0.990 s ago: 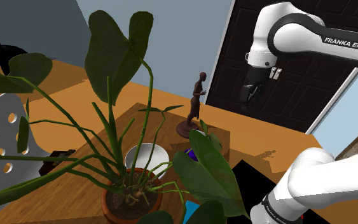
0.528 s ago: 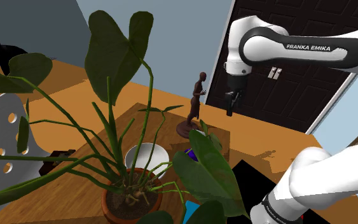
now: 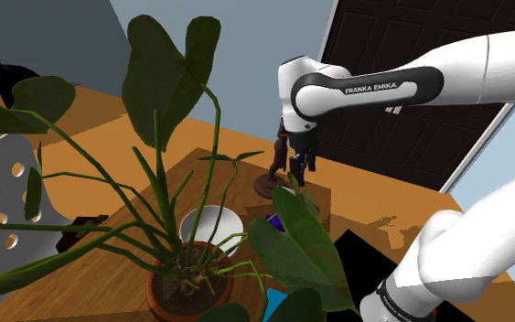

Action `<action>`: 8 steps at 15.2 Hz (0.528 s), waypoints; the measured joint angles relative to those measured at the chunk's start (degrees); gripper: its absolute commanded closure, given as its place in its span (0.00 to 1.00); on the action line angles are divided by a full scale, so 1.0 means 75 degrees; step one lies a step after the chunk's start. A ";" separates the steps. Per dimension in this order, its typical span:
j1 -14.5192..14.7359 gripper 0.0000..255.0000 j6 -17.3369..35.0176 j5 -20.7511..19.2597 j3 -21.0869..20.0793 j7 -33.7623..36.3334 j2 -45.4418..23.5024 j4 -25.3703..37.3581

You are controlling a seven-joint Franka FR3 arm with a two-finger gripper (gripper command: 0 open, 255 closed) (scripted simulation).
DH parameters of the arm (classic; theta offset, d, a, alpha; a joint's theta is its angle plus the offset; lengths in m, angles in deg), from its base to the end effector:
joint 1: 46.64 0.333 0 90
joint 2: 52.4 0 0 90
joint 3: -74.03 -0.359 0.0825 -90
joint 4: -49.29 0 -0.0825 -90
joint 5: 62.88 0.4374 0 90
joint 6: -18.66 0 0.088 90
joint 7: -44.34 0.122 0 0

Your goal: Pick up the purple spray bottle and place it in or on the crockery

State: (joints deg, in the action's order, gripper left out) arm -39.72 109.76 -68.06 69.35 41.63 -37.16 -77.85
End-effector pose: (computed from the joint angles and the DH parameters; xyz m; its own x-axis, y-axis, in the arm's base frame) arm 0.4535 0.0836 0.4694 0.9052 0.2250 -0.3605 0.2732 -0.9579 0.0881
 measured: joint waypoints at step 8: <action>0.0461 0.00 0.0385 -0.0080 -0.0474 -0.0328 -0.2340 0.0875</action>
State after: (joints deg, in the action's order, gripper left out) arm -36.27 112.65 -68.66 65.79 39.18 -54.71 -71.29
